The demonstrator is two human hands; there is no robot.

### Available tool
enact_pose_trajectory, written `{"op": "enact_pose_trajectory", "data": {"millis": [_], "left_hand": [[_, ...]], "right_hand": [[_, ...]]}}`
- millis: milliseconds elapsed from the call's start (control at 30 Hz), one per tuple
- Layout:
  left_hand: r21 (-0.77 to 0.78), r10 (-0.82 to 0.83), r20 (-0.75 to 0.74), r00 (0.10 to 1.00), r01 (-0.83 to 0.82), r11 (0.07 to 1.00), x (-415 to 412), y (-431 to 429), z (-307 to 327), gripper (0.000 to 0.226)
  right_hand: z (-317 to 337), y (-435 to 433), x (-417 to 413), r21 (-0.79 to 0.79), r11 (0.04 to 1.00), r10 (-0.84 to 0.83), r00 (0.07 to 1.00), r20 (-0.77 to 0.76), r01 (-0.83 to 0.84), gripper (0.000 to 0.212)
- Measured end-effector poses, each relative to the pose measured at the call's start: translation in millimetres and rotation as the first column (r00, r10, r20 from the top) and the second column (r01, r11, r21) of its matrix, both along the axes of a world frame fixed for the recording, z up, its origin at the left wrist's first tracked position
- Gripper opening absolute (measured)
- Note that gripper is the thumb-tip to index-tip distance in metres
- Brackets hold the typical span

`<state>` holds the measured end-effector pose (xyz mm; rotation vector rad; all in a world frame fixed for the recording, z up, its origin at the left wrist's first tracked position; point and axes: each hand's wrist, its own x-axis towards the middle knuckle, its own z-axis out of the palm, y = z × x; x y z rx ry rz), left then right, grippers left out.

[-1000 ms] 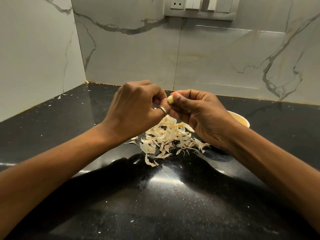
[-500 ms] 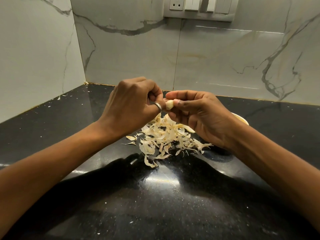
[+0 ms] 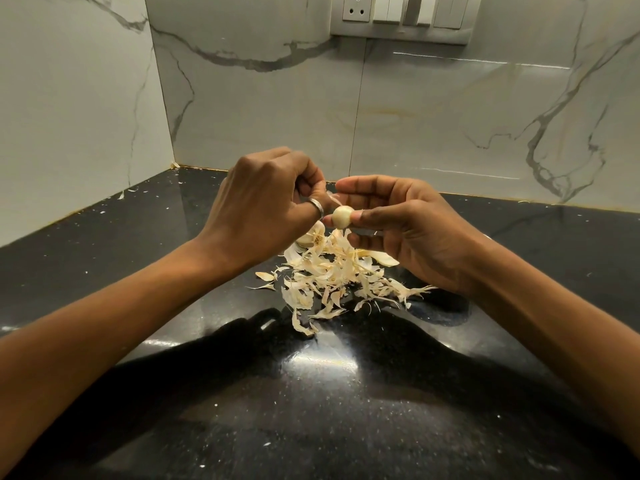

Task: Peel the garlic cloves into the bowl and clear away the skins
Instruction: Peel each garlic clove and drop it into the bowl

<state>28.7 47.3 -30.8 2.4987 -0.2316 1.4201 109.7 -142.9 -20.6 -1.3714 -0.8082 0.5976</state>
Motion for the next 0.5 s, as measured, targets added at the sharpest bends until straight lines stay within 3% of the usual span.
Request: {"op": "enact_pose_trajectory", "data": {"millis": [333, 500], "left_hand": [[-0.077, 0.017, 0.045, 0.999, -0.014, 0.997, -1.0, -0.2, 3.5, 0.01], [-0.091, 0.0, 0.03, 1.0, 0.003, 0.996, -1.9, -2.9, 2.7, 0.021]], "right_hand": [[-0.4, -0.6, 1.3, -0.053, 0.997, -0.045, 0.994, 0.098, 0.05, 0.043], [2.3, -2.3, -1.2, -0.067, 0.993, -0.086, 0.979, 0.185, 0.1, 0.044]]}}
